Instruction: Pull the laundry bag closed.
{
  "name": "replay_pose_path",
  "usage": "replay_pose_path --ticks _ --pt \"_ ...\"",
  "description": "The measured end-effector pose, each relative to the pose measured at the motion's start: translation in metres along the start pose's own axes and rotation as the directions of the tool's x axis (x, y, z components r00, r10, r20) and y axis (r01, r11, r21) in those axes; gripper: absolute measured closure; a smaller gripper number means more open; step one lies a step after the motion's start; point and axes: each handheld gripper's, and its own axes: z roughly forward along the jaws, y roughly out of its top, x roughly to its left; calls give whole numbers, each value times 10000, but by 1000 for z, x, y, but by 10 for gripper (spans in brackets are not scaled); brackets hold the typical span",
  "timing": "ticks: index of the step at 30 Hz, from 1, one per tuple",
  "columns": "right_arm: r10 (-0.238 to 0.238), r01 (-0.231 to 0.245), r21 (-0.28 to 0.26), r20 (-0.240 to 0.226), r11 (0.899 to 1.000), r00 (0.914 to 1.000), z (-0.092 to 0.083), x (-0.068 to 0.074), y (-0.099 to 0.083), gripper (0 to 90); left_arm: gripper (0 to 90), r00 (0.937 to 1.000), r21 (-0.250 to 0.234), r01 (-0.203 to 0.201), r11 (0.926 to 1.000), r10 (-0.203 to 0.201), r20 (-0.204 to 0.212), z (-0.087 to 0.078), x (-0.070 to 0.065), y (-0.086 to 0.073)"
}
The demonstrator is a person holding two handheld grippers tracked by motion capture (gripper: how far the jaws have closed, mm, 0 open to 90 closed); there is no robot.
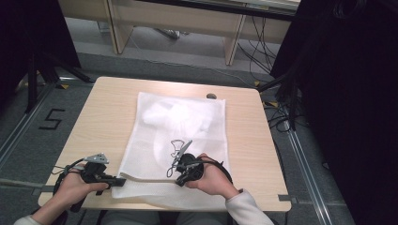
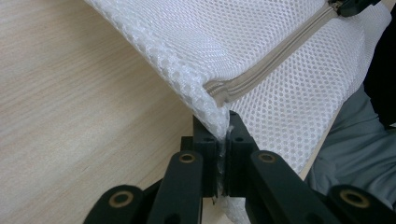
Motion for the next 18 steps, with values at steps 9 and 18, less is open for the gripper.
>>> replay_pose_path --ticks 9,18 --pt "51 -52 100 49 9999 10000 -1 0 -1 824 855 10000 -155 -5 9999 5 -11 1 0 -1" --pt "198 -198 59 65 9998 9998 -3 -1 -6 824 855 10000 -73 -20 10000 20 35 0 0 0"
